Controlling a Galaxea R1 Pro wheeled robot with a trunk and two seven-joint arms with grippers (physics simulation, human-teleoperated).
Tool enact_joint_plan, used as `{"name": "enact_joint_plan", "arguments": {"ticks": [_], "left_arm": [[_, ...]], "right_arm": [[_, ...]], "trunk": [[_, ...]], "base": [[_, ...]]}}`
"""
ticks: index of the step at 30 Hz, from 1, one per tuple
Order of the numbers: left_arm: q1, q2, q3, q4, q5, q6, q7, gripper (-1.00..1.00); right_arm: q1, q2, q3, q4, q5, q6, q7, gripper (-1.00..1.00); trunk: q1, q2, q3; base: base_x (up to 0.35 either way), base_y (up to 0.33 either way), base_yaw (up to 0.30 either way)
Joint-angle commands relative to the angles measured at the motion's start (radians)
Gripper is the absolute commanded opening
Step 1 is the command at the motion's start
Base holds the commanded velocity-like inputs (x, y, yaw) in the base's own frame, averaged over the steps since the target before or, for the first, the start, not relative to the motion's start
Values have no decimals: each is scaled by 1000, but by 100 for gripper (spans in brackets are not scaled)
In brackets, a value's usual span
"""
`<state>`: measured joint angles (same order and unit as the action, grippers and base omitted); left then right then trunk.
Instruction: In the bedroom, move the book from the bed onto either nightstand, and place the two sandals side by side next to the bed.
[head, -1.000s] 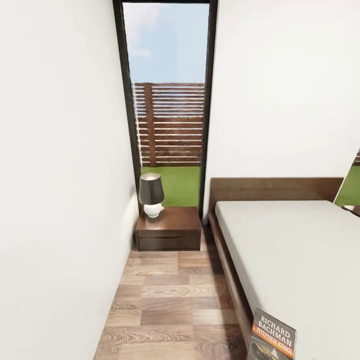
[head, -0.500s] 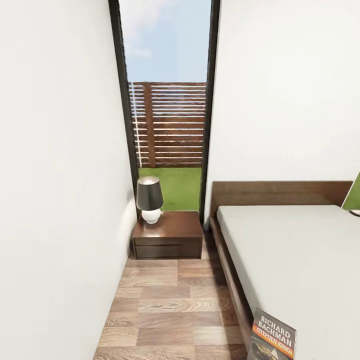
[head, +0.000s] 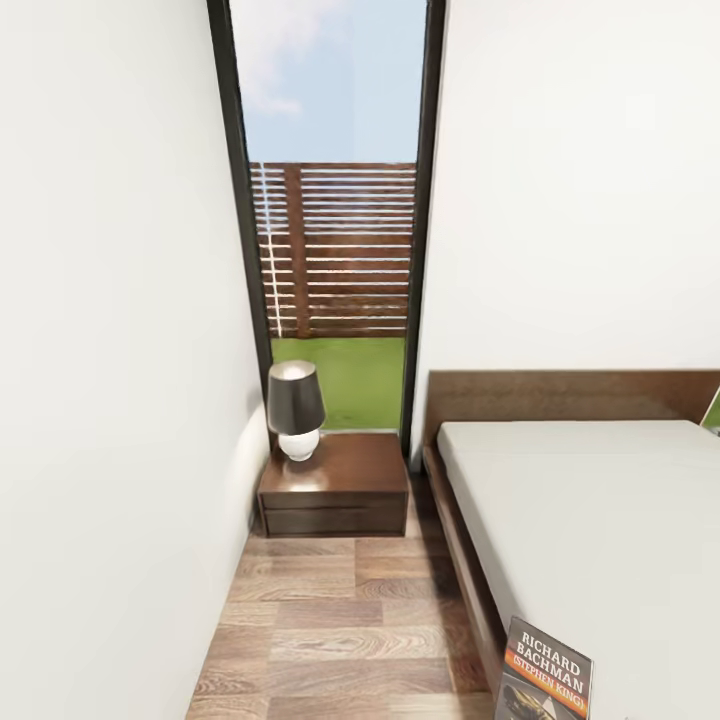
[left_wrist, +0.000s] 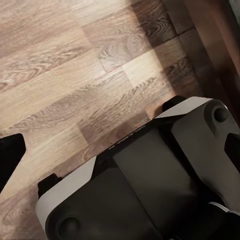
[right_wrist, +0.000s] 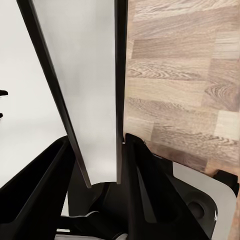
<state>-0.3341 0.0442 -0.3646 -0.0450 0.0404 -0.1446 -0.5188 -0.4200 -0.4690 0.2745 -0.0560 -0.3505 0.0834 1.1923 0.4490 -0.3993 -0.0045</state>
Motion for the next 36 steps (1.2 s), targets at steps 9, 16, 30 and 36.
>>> {"name": "enact_joint_plan", "arguments": {"ticks": [9,16,30,36], "left_arm": [[0,0,-8,1,4,-6,-1,100],[0,0,-8,1,4,-6,-1,100],[0,0,-8,1,4,-6,-1,100],[0,0,-8,1,4,-5,-1,100]], "right_arm": [[0,0,3,-1,-12,9,3,-100],[0,0,3,-1,-12,9,3,-100],[0,0,3,-1,-12,9,3,-100],[0,0,3,-1,-12,9,3,-100]], "trunk": [[1,-1,0],[1,-1,0],[1,-1,0],[1,-1,0]], "base": [[326,0,0],[326,0,0],[323,0,10],[251,0,166]]}}
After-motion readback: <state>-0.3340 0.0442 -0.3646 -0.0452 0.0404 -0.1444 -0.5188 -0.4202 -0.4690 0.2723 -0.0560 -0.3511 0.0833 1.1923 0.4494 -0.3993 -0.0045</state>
